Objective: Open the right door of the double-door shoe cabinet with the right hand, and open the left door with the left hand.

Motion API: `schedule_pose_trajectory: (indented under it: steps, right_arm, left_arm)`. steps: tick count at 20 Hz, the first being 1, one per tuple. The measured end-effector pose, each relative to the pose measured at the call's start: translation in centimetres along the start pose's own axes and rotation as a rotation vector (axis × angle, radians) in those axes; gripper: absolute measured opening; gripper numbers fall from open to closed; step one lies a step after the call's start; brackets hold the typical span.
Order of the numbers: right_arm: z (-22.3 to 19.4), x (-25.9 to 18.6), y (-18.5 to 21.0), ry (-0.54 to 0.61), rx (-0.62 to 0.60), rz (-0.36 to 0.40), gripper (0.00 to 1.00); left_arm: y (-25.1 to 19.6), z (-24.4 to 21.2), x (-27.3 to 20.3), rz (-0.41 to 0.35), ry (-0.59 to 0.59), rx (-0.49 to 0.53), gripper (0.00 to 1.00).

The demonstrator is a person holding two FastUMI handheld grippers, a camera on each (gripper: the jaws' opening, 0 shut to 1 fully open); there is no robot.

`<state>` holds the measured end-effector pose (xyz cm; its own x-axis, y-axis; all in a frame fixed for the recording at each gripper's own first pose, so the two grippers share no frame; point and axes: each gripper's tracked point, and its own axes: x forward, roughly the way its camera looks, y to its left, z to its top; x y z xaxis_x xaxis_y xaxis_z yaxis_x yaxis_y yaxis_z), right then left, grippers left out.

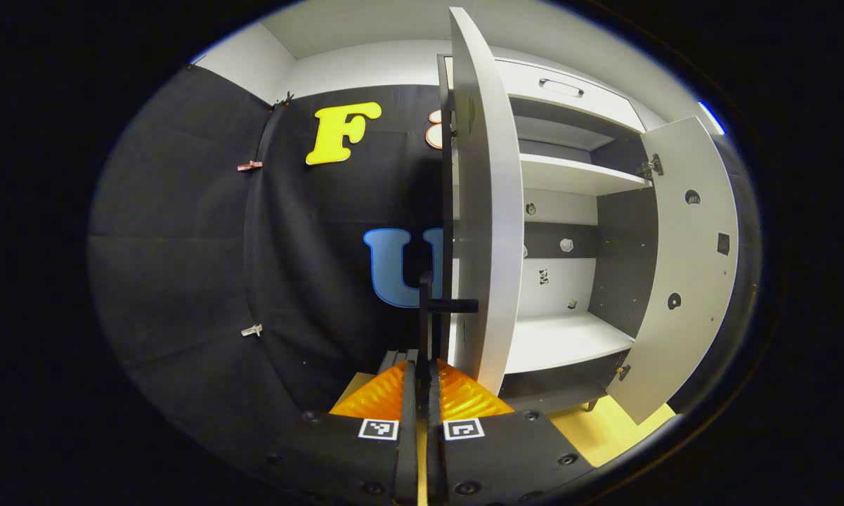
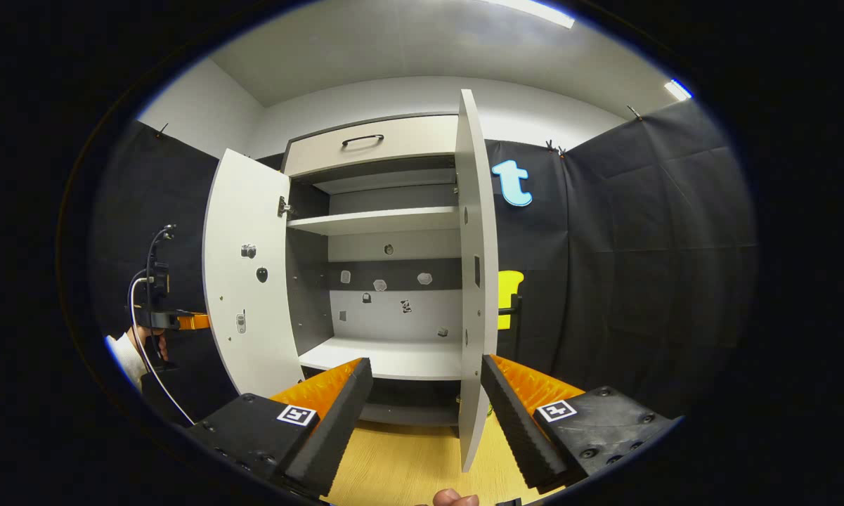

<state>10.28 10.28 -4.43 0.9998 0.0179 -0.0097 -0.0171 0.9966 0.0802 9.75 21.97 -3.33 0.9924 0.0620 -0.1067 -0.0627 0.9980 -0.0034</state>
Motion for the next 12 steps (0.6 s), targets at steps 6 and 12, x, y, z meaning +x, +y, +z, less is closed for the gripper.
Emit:
schedule_pose_trajectory:
  steps: [6,12]
  right_arm:
    - [0.1,-0.6,-0.5,-0.001,0.002,-0.001,0.98]
    - [0.6,-0.7,-0.1,-0.012,-0.006,0.004,0.98]
  left_arm:
    - [0.4,1.5,-4.7,0.048,-0.055,0.005,0.16]
    - [-1.7,3.9,-10.5,0.060,-0.136,0.031,0.32]
